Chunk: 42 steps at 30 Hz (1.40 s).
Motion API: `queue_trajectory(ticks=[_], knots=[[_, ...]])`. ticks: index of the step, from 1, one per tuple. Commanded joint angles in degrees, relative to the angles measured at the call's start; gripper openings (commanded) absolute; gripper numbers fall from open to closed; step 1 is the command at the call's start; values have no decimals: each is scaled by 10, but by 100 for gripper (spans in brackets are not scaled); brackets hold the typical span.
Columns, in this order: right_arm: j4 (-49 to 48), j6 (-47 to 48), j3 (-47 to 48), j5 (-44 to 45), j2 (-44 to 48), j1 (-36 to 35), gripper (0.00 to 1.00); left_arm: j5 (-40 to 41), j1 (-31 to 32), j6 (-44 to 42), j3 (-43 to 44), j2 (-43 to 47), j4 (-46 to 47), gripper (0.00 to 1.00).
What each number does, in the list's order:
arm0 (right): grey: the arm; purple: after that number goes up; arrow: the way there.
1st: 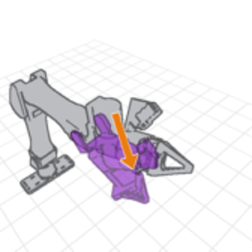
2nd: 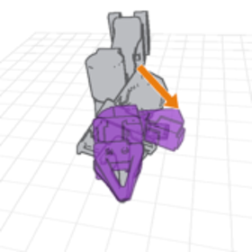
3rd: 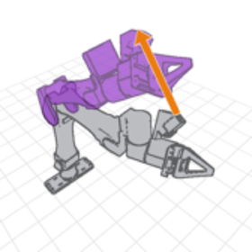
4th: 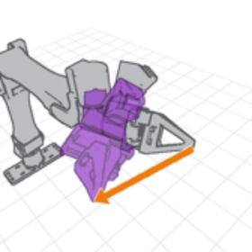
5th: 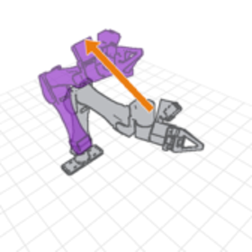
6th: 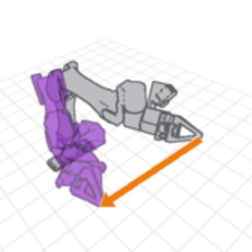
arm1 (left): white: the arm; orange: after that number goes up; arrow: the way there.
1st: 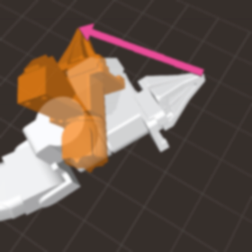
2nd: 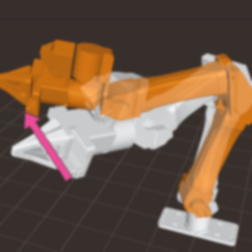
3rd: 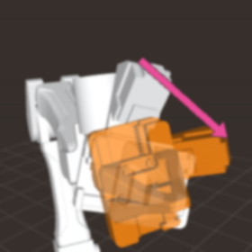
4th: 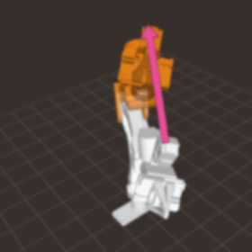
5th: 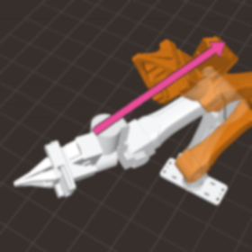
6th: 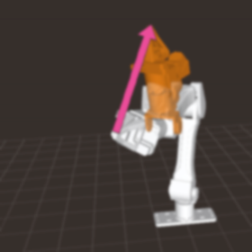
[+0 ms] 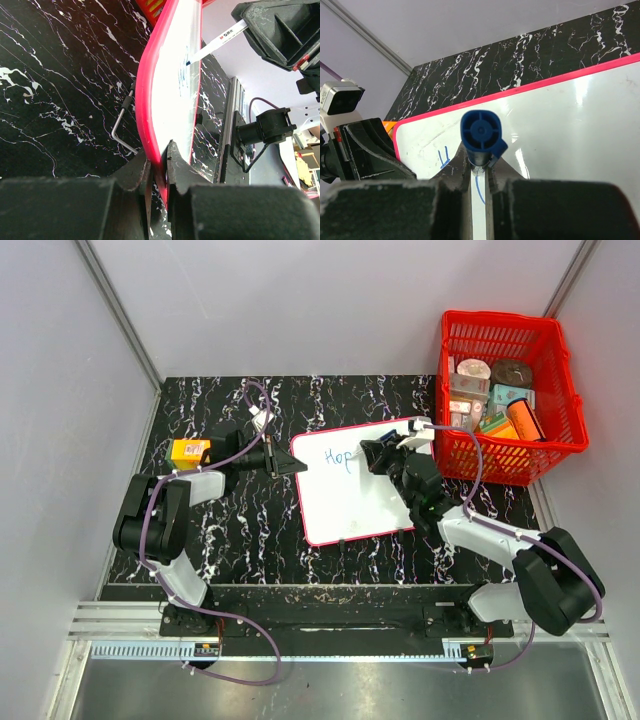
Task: Write a sentence on the whiteboard
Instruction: Write on the whiteboard with the whiteboard.
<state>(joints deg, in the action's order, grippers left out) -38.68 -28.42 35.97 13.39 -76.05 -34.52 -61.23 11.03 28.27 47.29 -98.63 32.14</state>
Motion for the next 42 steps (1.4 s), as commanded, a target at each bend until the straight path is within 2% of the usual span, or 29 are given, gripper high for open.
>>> queue_trajectory(ticks=[1,6,12,27,42], knots=[[-5,-2,-6,-3,7,6,0,48,22,-115,2,-1,-13,0],[-61,15,-46,5,58,6,0,49,22,-116,1,-1,-15,0],[-33,45,-35,40,78,5,0,49,22,-117,3,-2,-16,0],[-20,64,24,27,28,5,0,51,24,-120,4,-2,-22,0],[-24,54,14,38,2,5,0,52,24,-122,3,0,-23,0]])
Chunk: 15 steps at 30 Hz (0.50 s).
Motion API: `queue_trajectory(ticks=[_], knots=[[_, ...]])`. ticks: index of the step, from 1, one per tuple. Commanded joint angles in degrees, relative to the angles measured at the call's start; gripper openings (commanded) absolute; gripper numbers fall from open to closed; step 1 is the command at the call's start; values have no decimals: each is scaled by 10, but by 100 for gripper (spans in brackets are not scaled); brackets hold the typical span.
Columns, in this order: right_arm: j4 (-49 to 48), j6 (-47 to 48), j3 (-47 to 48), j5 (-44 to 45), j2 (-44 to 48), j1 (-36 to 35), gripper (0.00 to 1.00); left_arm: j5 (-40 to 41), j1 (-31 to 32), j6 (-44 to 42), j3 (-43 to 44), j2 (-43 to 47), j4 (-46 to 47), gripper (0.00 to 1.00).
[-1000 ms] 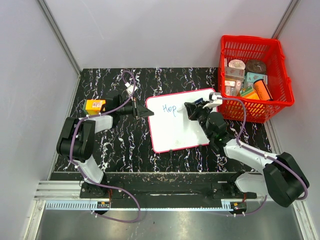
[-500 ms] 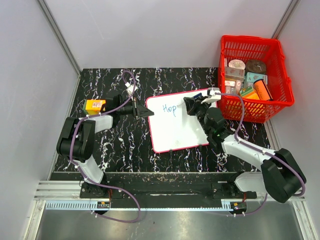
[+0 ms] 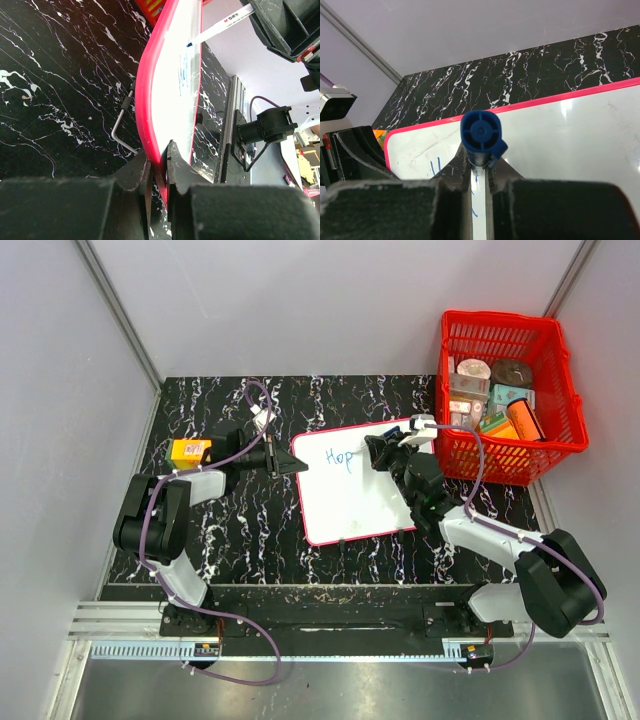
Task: Write a sentence on the whiteboard
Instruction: Write on the whiteboard with the whiteboard.
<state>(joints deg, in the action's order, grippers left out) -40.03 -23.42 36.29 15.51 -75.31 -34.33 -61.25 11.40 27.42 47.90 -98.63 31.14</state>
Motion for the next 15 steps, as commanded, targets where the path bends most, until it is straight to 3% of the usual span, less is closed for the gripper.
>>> queue_trajectory(ticks=[1,15], knots=[[-9,4,10,18,-5,3,0,52,20,-113,-3,0,-13,0],[15,7,-1,63,11,3,0,53,20,-114,-3,0,-15,0]])
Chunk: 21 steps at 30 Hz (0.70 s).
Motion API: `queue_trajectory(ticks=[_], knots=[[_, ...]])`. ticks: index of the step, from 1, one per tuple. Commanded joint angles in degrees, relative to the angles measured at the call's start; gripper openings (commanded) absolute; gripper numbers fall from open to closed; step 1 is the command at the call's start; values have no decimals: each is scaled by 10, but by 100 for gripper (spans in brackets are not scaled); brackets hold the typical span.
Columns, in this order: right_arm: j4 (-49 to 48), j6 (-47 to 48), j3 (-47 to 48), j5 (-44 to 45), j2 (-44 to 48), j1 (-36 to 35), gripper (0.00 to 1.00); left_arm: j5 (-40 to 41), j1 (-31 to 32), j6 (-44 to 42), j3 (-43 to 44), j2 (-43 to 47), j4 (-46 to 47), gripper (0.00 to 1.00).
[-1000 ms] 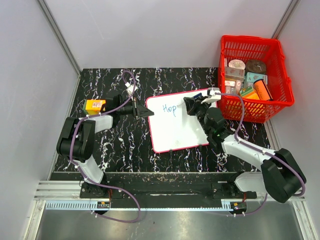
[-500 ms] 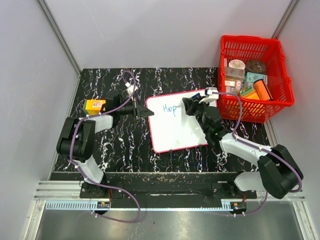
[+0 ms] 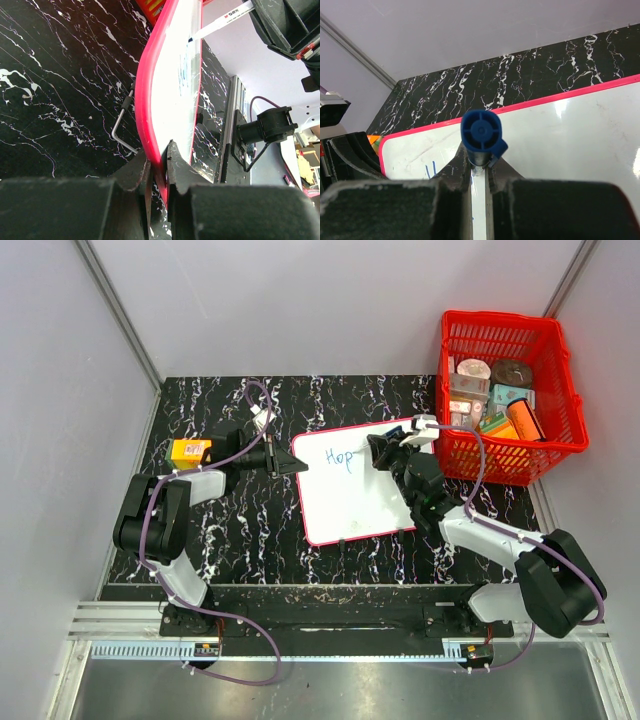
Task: Write a sentence on the whiteboard
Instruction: Write on the whiteboard with the whiteboard.
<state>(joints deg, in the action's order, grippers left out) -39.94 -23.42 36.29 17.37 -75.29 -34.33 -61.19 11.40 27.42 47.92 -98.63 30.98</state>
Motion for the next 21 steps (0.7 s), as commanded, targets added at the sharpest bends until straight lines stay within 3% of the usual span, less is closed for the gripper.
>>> queue_trajectory(ticks=[1,21], knots=[[16,8,1,50,13,4,0,52,20,-114,-2,0,-15,0],[14,-2,25,21,-7,5,0,52,23,-116,-2,0,-15,0]])
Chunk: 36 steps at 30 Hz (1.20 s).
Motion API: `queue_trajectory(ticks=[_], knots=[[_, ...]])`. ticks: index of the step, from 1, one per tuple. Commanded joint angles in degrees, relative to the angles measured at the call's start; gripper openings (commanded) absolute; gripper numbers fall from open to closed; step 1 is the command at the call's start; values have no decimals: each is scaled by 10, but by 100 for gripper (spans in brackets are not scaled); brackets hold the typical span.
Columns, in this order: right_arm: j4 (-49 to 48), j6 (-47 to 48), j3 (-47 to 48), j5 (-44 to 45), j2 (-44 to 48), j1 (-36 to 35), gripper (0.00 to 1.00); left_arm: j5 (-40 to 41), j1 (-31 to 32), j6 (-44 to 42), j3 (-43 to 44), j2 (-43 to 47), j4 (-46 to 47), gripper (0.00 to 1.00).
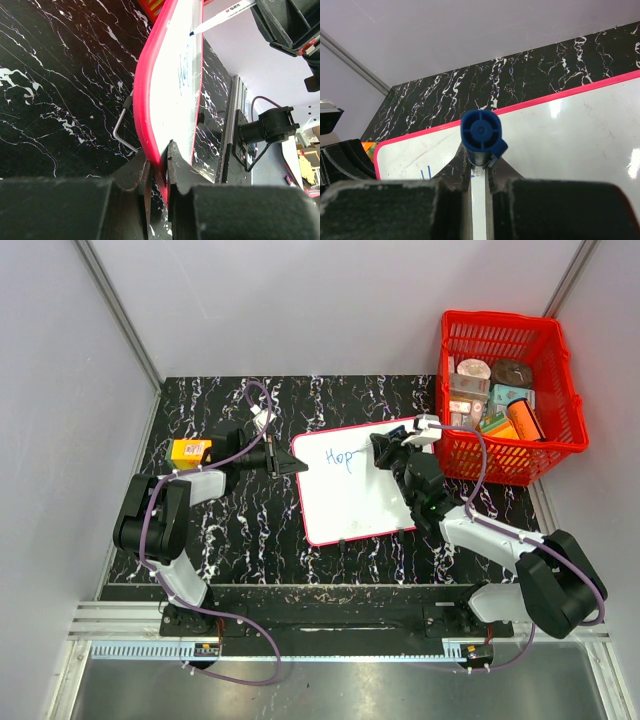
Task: Write a sentence on the whiteboard
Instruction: Write on the whiteboard with the whiteboard.
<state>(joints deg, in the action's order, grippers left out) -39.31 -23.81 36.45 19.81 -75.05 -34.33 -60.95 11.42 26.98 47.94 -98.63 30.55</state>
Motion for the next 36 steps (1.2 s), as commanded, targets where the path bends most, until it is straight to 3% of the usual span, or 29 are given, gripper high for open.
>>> queue_trajectory(ticks=[1,22,36], knots=[[6,2,23,-6,-9,5,0,49,23,-112,-2,0,-11,0],[5,-3,33,-41,-26,6,0,51,24,-113,-1,1,-14,0],[24,-13,-16,-36,12,5,0,51,24,-115,-1,0,-16,0]])
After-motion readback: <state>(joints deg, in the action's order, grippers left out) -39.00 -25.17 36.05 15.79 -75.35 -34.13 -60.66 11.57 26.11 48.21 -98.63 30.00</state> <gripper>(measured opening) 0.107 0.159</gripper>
